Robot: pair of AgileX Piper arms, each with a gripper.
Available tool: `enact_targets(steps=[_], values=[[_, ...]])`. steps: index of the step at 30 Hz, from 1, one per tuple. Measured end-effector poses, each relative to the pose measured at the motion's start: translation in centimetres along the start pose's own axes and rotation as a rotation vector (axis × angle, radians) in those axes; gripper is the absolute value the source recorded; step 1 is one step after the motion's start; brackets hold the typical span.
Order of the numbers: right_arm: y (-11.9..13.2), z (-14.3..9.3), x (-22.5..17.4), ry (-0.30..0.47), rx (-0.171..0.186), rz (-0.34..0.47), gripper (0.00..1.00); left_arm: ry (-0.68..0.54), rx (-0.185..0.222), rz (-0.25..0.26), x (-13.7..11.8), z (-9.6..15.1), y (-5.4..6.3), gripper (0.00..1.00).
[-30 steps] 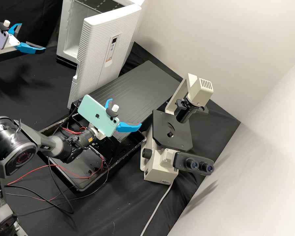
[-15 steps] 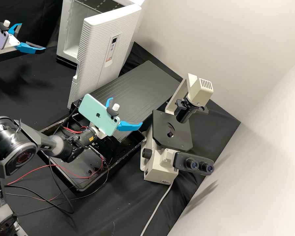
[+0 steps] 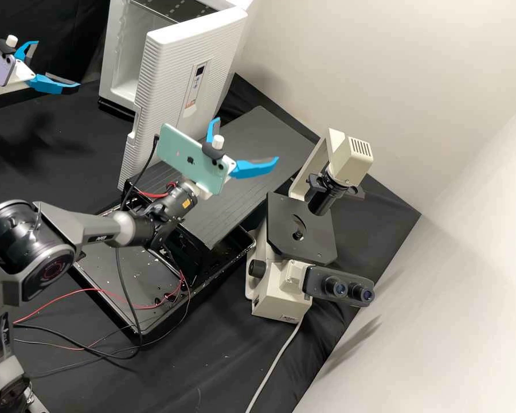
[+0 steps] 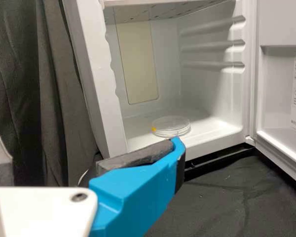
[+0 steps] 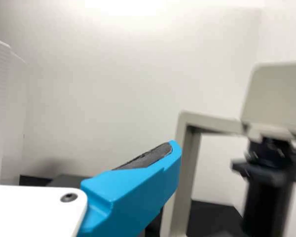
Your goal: Close the incubator door
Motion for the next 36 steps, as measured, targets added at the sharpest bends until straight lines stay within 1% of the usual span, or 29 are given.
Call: enact_targets(steps=[3,6,9,12,16,17,18,22,25,27,32,36], values=[[0.2,-1.0,1.1,0.037,-0.004,0.015,1.0,0.0,0.0,0.0,0.0,0.0,0.0,1.0],[0.3,-1.9,2.1,0.082,-0.019,0.017,1.0,0.0,0.0,0.0,0.0,0.0,0.0,1.0],[0.0,-3.1,3.3,0.144,-0.053,-0.005,1.0,0.0,0.0,0.0,0.0,0.0,0.0,1.0],[-0.1,-4.4,4.7,0.197,-0.067,0.001,1.0,0.0,0.0,0.0,0.0,0.0,0.0,1.0],[-0.5,-5.2,6.3,0.19,-0.07,-0.025,1.0,0.0,0.0,0.0,0.0,0.0,0.0,1.0],[-0.5,-5.1,6.7,0.179,-0.077,-0.028,1.0,0.0,0.0,0.0,0.0,0.0,0.0,1.0],[-0.5,-5.0,7.1,0.171,-0.082,-0.028,1.0,0.0,0.0,0.0,0.0,0.0,0.0,1.0],[-0.5,-4.2,8.4,0.111,-0.069,-0.032,1.0,0.0,0.0,0.0,0.0,0.0,0.0,1.0],[0.0,-3.5,9.3,0.088,-0.083,-0.023,1.0,0.0,0.0,0.0,0.0,0.0,0.0,1.0],[0.4,-3.3,9.9,0.086,-0.095,-0.009,1.0,0.0,0.0,0.0,0.0,0.0,0.0,1.0],[1.8,-3.1,11.7,0.092,-0.108,0.038,1.0,0.0,0.0,0.0,0.0,0.0,0.0,1.0],[2.8,-3.6,13.0,0.118,-0.113,0.08,1.0,0.0,0.0,0.0,0.0,0.0,0.0,1.0]])
